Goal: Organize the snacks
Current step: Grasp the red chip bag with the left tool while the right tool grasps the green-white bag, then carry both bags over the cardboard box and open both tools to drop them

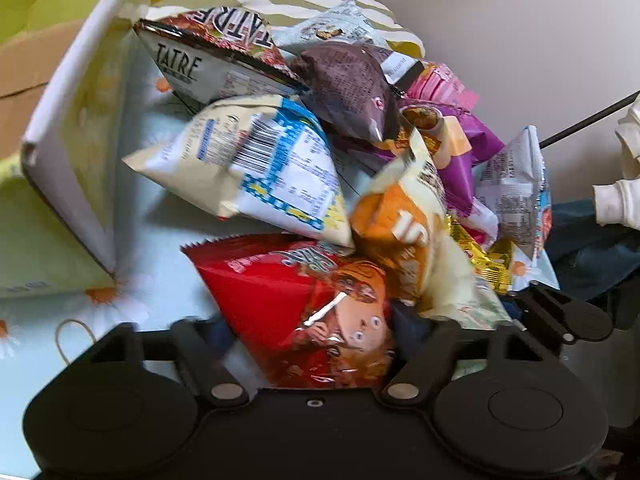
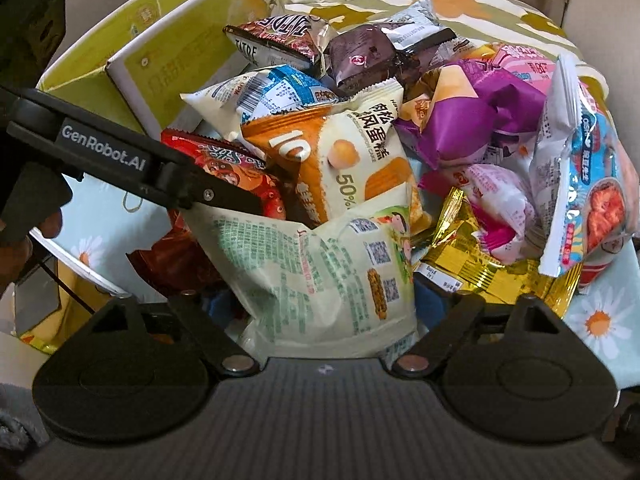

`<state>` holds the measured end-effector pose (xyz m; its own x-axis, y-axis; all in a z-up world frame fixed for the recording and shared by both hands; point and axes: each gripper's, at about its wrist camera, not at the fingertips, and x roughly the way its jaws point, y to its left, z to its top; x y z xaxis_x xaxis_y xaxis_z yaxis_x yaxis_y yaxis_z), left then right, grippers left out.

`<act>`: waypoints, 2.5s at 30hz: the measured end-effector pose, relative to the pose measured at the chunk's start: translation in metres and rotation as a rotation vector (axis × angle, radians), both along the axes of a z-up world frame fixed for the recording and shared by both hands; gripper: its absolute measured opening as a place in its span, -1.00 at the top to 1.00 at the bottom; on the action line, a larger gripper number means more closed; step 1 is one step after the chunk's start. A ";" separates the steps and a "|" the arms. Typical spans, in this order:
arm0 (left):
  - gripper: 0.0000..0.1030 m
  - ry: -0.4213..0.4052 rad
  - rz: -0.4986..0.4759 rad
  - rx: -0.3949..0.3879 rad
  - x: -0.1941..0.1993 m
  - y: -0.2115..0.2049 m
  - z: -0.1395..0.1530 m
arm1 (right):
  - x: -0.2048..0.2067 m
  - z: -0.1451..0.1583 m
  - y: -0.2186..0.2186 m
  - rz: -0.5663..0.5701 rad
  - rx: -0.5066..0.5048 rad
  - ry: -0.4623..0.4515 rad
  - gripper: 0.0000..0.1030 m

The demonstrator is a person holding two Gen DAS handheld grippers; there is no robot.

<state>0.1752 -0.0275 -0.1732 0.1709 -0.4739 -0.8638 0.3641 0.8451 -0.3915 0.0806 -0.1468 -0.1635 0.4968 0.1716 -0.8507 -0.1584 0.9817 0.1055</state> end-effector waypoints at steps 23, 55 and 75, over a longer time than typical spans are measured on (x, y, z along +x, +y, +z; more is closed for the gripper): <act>-0.27 -0.204 0.158 0.052 -0.062 0.010 0.055 | -0.029 0.036 0.000 0.130 0.010 -0.100 -0.72; -0.28 -0.503 0.398 0.119 0.069 0.165 0.159 | 0.152 0.200 0.117 0.119 0.078 -0.357 -0.72; -0.97 -0.398 0.227 0.251 0.184 0.191 0.087 | 0.280 0.133 0.190 -0.070 -0.008 -0.169 -0.73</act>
<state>0.3587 0.1630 -0.0858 0.5833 -0.1738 -0.7934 0.2407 0.9700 -0.0355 0.3611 0.0434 -0.0306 0.6433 0.1249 -0.7553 -0.1042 0.9917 0.0753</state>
